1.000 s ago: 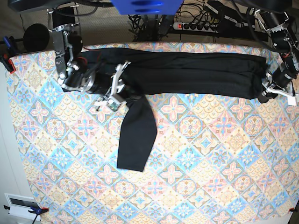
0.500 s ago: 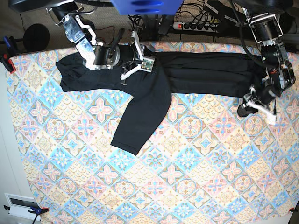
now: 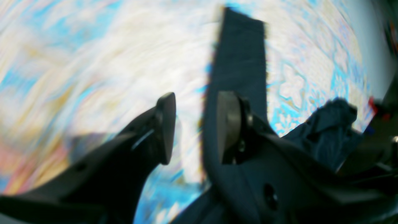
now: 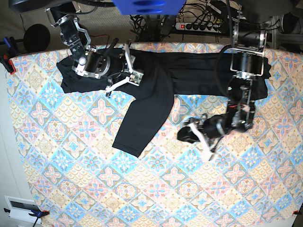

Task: Layout the t-shirt on the table in an organized manner, then fold the t-shirt properly
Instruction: 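Grasp the hanging sleeve with the left gripper and fold it onto the body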

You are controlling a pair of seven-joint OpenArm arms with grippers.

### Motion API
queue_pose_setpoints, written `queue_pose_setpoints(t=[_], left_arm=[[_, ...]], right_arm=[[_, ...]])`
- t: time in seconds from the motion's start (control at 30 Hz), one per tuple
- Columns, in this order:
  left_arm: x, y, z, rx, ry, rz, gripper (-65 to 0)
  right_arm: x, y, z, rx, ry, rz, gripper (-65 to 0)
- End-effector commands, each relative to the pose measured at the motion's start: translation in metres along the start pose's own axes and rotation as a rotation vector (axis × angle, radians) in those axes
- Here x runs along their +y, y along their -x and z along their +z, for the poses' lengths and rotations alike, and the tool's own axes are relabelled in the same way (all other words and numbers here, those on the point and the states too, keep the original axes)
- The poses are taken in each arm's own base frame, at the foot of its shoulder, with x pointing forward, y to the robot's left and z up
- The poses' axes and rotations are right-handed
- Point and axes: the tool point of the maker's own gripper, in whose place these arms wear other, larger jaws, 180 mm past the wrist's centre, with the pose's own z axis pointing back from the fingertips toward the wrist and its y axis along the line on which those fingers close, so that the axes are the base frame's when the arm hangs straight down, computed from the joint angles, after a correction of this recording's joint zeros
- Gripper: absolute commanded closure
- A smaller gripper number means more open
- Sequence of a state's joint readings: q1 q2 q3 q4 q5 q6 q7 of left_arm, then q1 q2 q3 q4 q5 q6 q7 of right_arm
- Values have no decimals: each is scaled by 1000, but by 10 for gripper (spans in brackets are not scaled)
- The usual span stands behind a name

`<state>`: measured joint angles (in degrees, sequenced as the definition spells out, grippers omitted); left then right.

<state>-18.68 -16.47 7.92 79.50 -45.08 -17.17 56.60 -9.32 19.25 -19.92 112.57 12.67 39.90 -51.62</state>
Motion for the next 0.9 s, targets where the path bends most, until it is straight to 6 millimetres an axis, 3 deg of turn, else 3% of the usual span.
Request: queue_pose_setpoints(t=[0.0, 0.17, 0.43, 0.67, 0.77, 0.87], left_arm=[[-5, -13, -5, -15, -6, -32, -221], [-24, -2, -57, 55, -47, -79, -221], [-35, 25, -112, 101, -100, -174, -221], [-34, 46, -127, 134, -93, -131, -204], [-41, 44, -129, 123, -75, -125, -98], [-47, 25, -123, 65, -55, -113, 0]], right_arm=[[-9, -9, 8, -34, 26, 10, -180], [-14, -7, 10, -33, 43, 3, -169], [-15, -7, 10, -34, 46, 3, -166], [-20, -8, 12, -35, 58, 3, -166], [-28, -3, 16, -30, 85, -17, -166], [-31, -3, 18, -31, 92, -18, -166]])
